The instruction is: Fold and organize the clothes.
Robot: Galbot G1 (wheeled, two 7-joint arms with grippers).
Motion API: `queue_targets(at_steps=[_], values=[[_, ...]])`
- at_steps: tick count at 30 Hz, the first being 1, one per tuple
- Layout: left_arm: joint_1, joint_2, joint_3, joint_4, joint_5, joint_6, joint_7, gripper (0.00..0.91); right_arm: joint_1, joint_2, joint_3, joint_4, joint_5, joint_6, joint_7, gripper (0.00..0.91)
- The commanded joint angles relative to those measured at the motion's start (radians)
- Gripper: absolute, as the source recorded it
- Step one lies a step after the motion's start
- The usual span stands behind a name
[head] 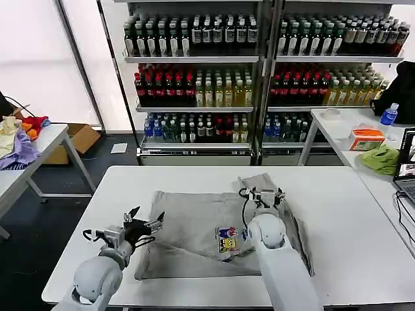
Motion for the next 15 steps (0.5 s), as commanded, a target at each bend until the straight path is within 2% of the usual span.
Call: queue_targets(at_steps=[1,6,15], values=[[-0.219,0.036,0.108,0.197,-0.074,0.029,0.035,0.907,0.182,0.021,0.024,-0.208,0.016,-0.001,-0.018,0.907],[-0.273,0.019,0.139,0.259,-0.083,0.032,0.033,0.907,0.226,0.019,0.065,-0.332,0.015,0.017,-0.048,0.907],[-0.373,-0.004,0.174,0.382,-0.082,0.018,0.033,0.907,0.253,0.009,0.06,-0.4,0.01,0.031,-0.085,0.907]])
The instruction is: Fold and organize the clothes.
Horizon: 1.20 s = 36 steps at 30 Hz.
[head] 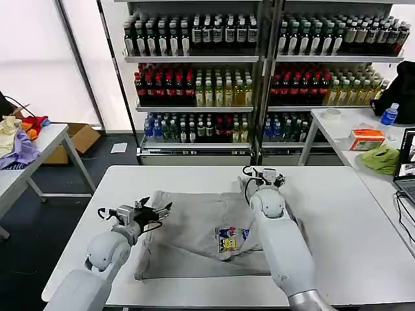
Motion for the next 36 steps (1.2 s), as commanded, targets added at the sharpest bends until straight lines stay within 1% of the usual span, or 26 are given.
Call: queue_targets(at_steps=[1,6,13,21,22,23,24,25,26,27,28,29,30,31,32,33,34,36], values=[[-0.163,-0.011,0.062,0.182,-0.021,-0.002,0.009,0.907,0.076,0.004,0.015,-0.143,0.003,0.011,-0.033,0.907],[-0.203,-0.035,0.074,0.249,-0.008,-0.005,0.007,0.907,0.073,0.02,0.012,-0.154,-0.001,0.012,-0.053,0.907],[-0.229,-0.047,0.074,0.324,0.002,-0.011,0.009,0.907,0.07,0.026,0.015,-0.168,-0.001,0.014,-0.064,0.907],[-0.221,-0.065,0.077,0.351,0.012,-0.01,0.012,0.907,0.047,0.026,0.022,-0.156,0.001,0.006,-0.058,0.907],[-0.216,-0.065,0.078,0.349,0.012,-0.01,0.013,0.887,0.043,0.027,0.024,-0.155,0.001,0.006,-0.058,0.907],[-0.209,-0.065,0.078,0.346,0.012,-0.009,0.016,0.685,0.035,0.027,0.026,-0.151,0.001,0.006,-0.058,0.907],[-0.204,-0.066,0.078,0.344,0.012,-0.009,0.016,0.514,0.029,0.026,0.026,-0.149,0.001,0.006,-0.059,0.897],[-0.2,-0.066,0.077,0.343,0.013,-0.009,0.016,0.373,0.027,0.025,0.026,-0.148,0.001,0.006,-0.06,0.746],[-0.197,-0.065,0.076,0.34,0.013,-0.007,0.016,0.312,0.023,0.023,0.027,-0.147,0.001,0.006,-0.061,0.715],[-0.195,-0.063,0.075,0.34,0.014,-0.007,0.016,0.232,0.019,0.022,0.028,-0.146,0.004,0.005,-0.061,0.675],[-0.194,-0.062,0.075,0.34,0.014,-0.006,0.016,0.191,0.018,0.021,0.028,-0.145,0.004,0.004,-0.061,0.635],[-0.193,-0.061,0.074,0.343,0.014,-0.006,0.017,0.111,0.014,0.021,0.028,-0.14,0.005,0.003,-0.062,0.544],[-0.192,-0.06,0.074,0.345,0.014,-0.006,0.016,0.06,0.011,0.02,0.028,-0.138,0.005,0.002,-0.062,0.494],[-0.191,-0.061,0.073,0.346,0.015,-0.006,0.016,0.03,0.008,0.021,0.026,-0.135,0.005,0.002,-0.063,0.262],[-0.188,-0.062,0.07,0.346,0.014,-0.006,0.016,0.01,0.004,0.021,0.024,-0.13,0.004,0.002,-0.064,0.181],[-0.185,-0.063,0.07,0.345,0.014,-0.006,0.016,0.01,0.002,0.021,0.024,-0.13,0.004,0.002,-0.064,0.05],[-0.182,-0.064,0.07,0.342,0.014,-0.006,0.016,0.01,0.001,0.022,0.024,-0.128,0.004,0.003,-0.064,0.01],[-0.168,-0.062,0.07,0.328,0.014,-0.003,0.02,0.0,-0.008,0.021,0.021,-0.12,0.004,0.002,-0.066,0.0]])
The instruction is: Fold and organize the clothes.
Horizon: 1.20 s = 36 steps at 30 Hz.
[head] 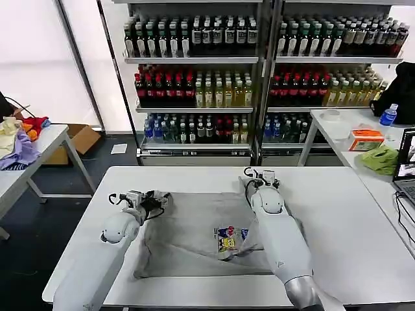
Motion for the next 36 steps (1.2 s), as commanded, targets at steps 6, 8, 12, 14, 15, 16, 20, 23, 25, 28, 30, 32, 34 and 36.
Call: queue_targets(at_steps=[6,8,12,14,15,16,20,23,25,28,30,32,34,36], values=[[0.046,0.006,-0.015,-0.029,-0.002,-0.01,0.012,0.0,-0.047,-0.008,-0.012,0.024,0.007,0.002,-0.006,0.0],[0.051,0.005,-0.028,-0.046,-0.008,-0.051,0.013,0.0,-0.052,-0.01,-0.011,0.035,0.012,0.028,-0.011,0.0],[0.063,0.001,-0.044,-0.082,-0.033,-0.076,0.013,0.0,-0.055,-0.011,-0.004,0.063,0.039,0.061,-0.002,0.0],[0.067,0.0,-0.047,-0.092,-0.029,-0.089,0.009,0.0,-0.055,-0.012,-0.002,0.084,0.051,0.076,-0.001,0.0],[0.069,-0.001,-0.05,-0.096,-0.029,-0.093,0.007,0.0,-0.056,-0.013,0.0,0.098,0.059,0.085,0.0,0.0],[0.071,0.0,-0.055,-0.107,-0.029,-0.1,0.006,0.0,-0.059,-0.012,0.005,0.113,0.064,0.103,-0.002,0.0],[0.083,0.012,-0.069,-0.143,-0.031,-0.119,0.008,0.0,-0.079,-0.016,0.007,0.192,0.055,0.141,-0.006,0.0],[0.1,0.023,-0.072,-0.176,-0.032,-0.133,0.009,0.0,-0.099,-0.026,0.001,0.243,0.056,0.15,-0.007,0.0],[0.11,0.025,-0.078,-0.194,-0.033,-0.143,0.008,0.0,-0.115,-0.029,0.002,0.273,0.065,0.157,-0.009,0.0],[0.123,0.027,-0.089,-0.211,-0.035,-0.159,0.007,0.0,-0.132,-0.035,0.004,0.311,0.07,0.171,-0.011,0.0],[0.136,0.035,-0.094,-0.231,-0.036,-0.158,0.008,0.0,-0.139,-0.038,0.004,0.331,0.072,0.171,-0.011,0.0],[0.151,0.044,-0.099,-0.251,-0.035,-0.154,0.008,0.0,-0.16,-0.047,-0.005,0.383,0.077,0.16,-0.007,0.0],[0.164,0.05,-0.107,-0.275,-0.034,-0.145,0.008,0.0,-0.182,-0.051,-0.012,0.426,0.077,0.15,-0.003,0.0],[0.184,0.054,-0.115,-0.296,-0.032,-0.141,0.009,0.0,-0.204,-0.054,-0.019,0.46,0.078,0.136,0.004,0.0]])
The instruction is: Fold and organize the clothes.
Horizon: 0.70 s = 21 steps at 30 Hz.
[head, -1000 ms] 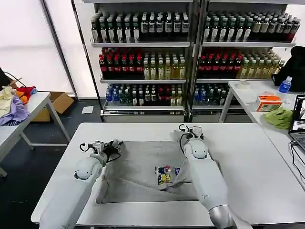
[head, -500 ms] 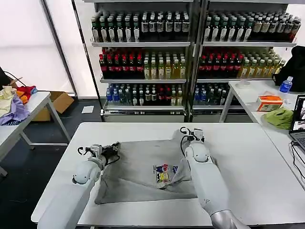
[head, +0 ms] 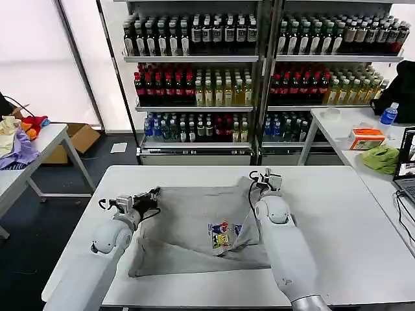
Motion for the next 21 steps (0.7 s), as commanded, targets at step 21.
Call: queue_targets(at_steps=[21], values=[[0.41,0.054,-0.125,-0.377,0.096,-0.02,0.009,0.0,-0.467,-0.098,0.011,0.549,-0.012,-0.055,0.055,0.0]])
